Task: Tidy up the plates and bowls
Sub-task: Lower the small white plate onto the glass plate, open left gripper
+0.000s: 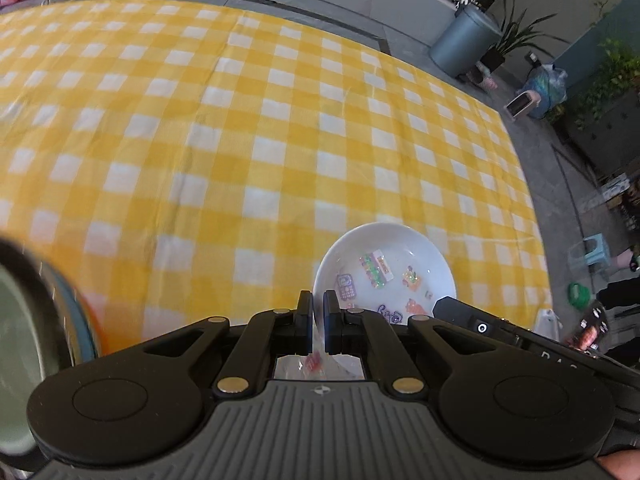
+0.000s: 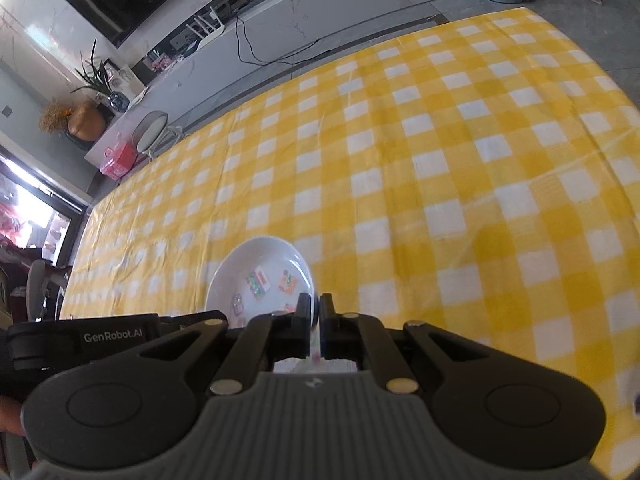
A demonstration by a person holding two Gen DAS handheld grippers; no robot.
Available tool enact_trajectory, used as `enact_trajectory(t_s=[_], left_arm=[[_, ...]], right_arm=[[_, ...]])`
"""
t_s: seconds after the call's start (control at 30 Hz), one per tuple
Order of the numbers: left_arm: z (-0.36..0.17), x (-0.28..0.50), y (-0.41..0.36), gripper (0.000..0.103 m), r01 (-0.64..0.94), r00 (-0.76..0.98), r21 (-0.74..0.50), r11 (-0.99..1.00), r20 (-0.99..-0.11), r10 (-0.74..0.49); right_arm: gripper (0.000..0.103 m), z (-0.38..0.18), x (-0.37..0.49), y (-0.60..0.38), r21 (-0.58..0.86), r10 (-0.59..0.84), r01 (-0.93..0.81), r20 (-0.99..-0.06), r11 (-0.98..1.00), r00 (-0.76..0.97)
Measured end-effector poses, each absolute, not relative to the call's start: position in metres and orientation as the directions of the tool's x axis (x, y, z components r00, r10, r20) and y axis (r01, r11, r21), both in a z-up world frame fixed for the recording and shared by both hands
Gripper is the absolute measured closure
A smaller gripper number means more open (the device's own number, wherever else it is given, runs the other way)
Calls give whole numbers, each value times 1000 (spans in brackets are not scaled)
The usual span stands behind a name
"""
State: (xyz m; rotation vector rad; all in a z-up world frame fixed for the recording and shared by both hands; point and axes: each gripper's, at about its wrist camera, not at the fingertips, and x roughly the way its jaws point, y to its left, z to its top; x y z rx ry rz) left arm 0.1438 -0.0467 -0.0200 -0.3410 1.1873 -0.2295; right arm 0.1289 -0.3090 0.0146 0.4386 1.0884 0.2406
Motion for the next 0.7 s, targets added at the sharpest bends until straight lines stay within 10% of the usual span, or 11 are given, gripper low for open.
enact_trajectory(t_s=[0.7], left_arm=[[-58, 86, -55, 99, -70, 357, -396, 916, -867, -347]], right_arm=[[102, -21, 65, -305, 375, 317, 60, -851, 925, 419]])
